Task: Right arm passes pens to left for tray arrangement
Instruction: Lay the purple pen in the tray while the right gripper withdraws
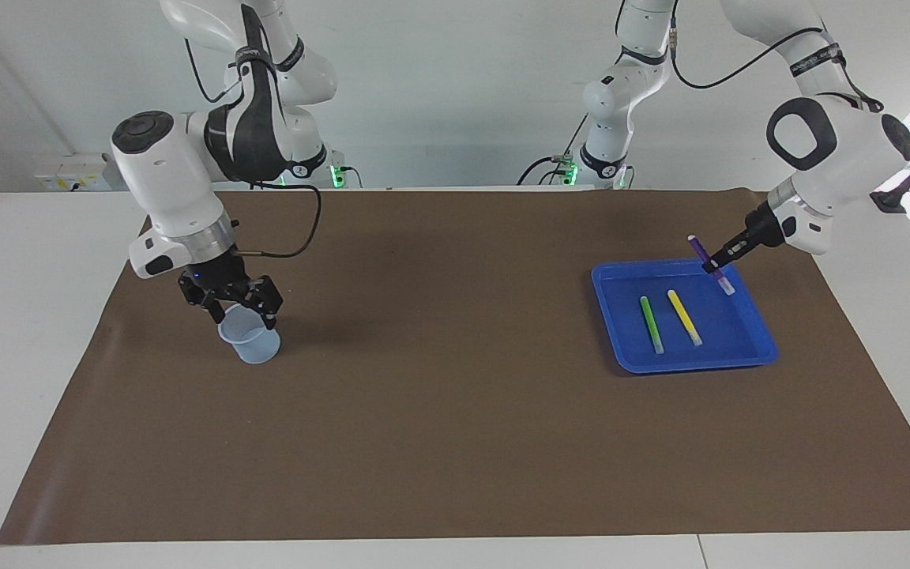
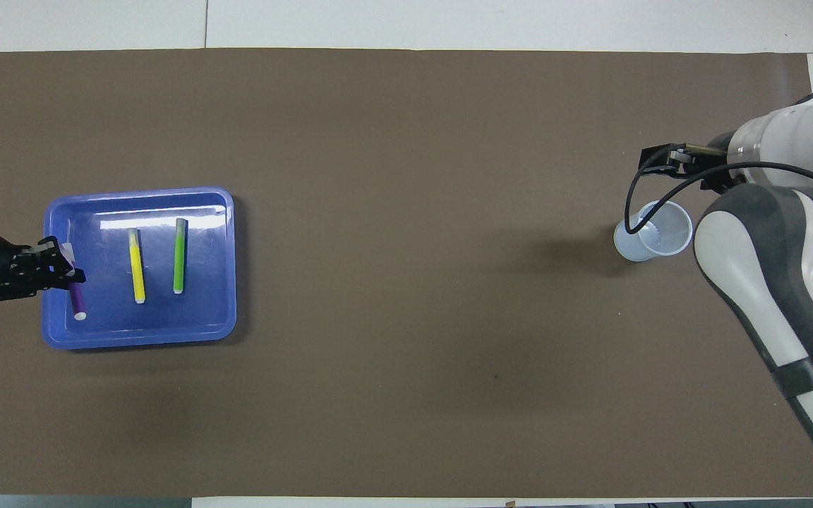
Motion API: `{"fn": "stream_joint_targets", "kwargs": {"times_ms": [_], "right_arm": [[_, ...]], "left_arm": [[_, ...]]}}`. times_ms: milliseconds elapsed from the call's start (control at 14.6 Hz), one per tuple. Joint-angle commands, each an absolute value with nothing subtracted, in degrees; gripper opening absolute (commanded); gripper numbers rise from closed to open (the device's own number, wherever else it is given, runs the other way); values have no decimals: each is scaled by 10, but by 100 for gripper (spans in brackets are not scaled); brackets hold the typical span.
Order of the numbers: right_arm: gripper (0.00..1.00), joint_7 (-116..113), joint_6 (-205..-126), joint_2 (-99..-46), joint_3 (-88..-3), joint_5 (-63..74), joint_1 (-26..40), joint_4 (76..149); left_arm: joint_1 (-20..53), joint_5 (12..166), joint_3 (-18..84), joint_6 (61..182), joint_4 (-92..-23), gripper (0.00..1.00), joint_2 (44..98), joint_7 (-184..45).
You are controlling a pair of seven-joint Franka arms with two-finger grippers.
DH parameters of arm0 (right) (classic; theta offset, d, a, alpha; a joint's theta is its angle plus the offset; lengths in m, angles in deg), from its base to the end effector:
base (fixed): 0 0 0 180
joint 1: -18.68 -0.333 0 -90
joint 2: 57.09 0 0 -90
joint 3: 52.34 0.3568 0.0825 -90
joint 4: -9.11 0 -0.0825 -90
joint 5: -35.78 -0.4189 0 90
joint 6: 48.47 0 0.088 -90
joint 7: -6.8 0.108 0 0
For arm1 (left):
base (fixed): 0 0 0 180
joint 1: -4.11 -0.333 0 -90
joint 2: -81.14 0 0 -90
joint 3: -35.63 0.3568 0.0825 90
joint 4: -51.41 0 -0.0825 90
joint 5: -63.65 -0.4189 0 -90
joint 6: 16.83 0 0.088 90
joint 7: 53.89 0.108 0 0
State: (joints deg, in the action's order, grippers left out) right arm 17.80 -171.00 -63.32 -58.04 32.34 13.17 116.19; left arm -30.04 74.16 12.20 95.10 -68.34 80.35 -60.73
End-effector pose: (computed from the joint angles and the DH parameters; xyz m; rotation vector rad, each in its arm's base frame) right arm 0.6422 0.0026 0.4966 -3.0558 0.3407 -0.2416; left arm 0.5538 0.0929 0.4285 2.9036 0.5698 -0.2126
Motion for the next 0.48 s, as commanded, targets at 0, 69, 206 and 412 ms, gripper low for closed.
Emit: {"fn": "stream_joint_targets", "kwargs": {"times_ms": [0, 69, 206, 412], "right_arm": [[100, 155, -1632, -621, -601, 345, 134, 1121], [100, 154, -1613, -614, -607, 347, 134, 1111], [100, 154, -1584, -597, -608, 358, 133, 1105], [100, 154, -1533, -581, -606, 362, 139, 1077]], "left_arm": [[-301, 666, 118, 1003, -682, 0, 761, -543], [-300, 651, 118, 1010, -682, 0, 751, -534], [-296, 622, 118, 1036, -685, 0, 733, -525], [-289, 599, 118, 1053, -696, 0, 719, -523]]}}
